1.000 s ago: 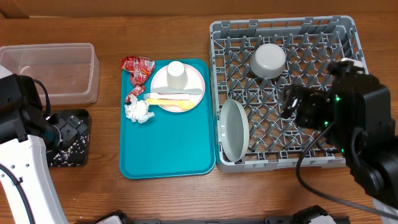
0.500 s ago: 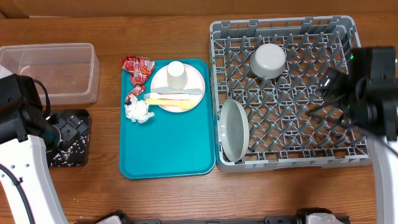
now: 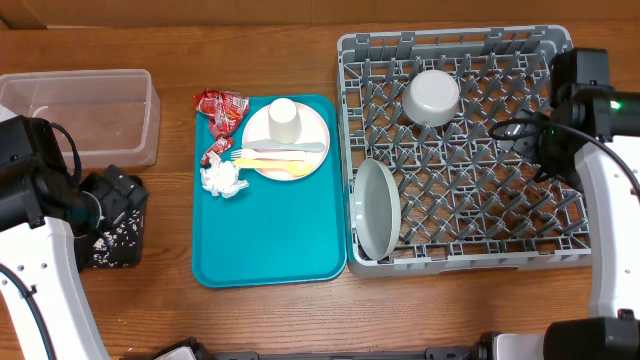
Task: Sort waste into correct bins and load items into the dishwasher rack
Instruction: 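Open the right gripper and withdraw it to the rack's right edge, then move the left gripper to the crumpled tissue and grasp it, then carry the tissue left and drop it into the clear plastic bin, then move the left gripper to the red wrapper on the tray and grasp it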
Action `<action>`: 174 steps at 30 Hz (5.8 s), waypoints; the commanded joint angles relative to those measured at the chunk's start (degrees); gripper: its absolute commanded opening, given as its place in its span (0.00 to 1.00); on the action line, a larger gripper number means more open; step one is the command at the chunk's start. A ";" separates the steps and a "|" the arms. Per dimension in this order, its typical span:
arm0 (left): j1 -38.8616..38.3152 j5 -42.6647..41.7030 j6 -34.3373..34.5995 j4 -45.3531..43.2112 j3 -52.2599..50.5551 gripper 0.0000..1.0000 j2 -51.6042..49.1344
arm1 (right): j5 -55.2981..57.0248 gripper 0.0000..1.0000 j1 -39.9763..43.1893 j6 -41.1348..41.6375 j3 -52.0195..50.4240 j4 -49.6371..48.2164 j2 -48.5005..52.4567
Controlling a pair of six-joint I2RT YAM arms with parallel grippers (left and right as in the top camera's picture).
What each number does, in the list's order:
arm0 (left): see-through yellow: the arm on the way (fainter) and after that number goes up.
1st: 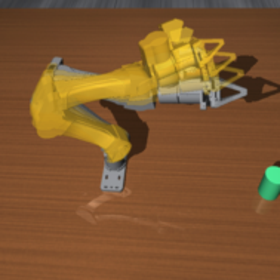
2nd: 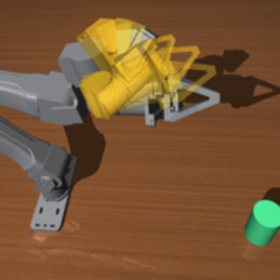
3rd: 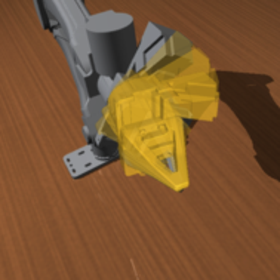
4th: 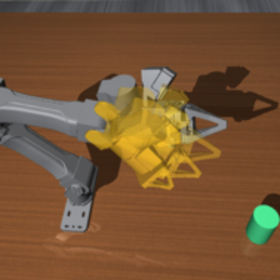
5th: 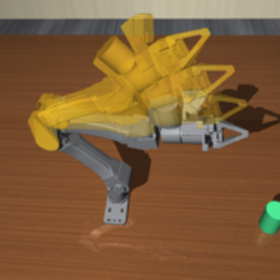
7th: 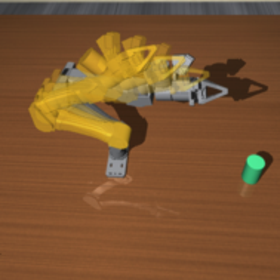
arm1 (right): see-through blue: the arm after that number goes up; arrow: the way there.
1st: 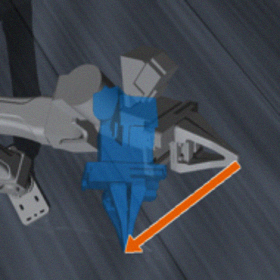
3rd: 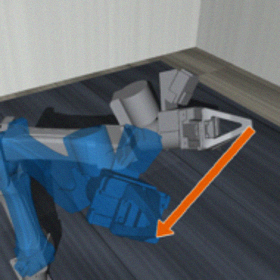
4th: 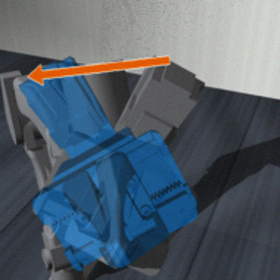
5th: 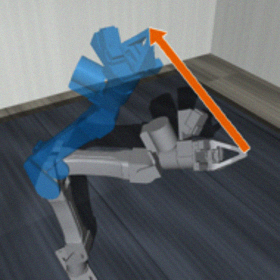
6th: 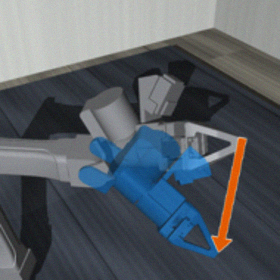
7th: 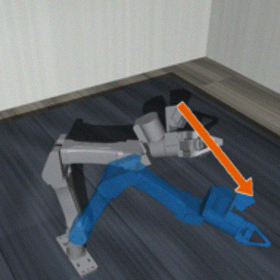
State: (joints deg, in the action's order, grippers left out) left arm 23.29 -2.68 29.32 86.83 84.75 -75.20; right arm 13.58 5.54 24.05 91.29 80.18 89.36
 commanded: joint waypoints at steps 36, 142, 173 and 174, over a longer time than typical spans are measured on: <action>-33.24 10.56 -13.14 -15.58 0.85 0.97 -21.66 | -0.42 1.00 0.07 -0.09 0.66 -2.56 0.59; -12.59 -12.96 -13.92 -10.34 52.76 0.54 -41.38 | -0.42 1.00 0.07 -0.09 0.66 -2.56 0.59; -30.84 13.11 -4.24 -20.02 48.68 0.64 -67.23 | -0.42 1.00 0.07 -0.09 0.66 -2.56 0.59; -30.88 13.05 -2.51 -20.04 48.68 0.63 -67.23 | -0.42 1.00 0.07 -0.09 0.66 -2.56 0.59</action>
State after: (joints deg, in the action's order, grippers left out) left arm -7.16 10.13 20.86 67.16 133.47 -141.51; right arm 13.28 5.54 23.97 91.29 77.95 90.17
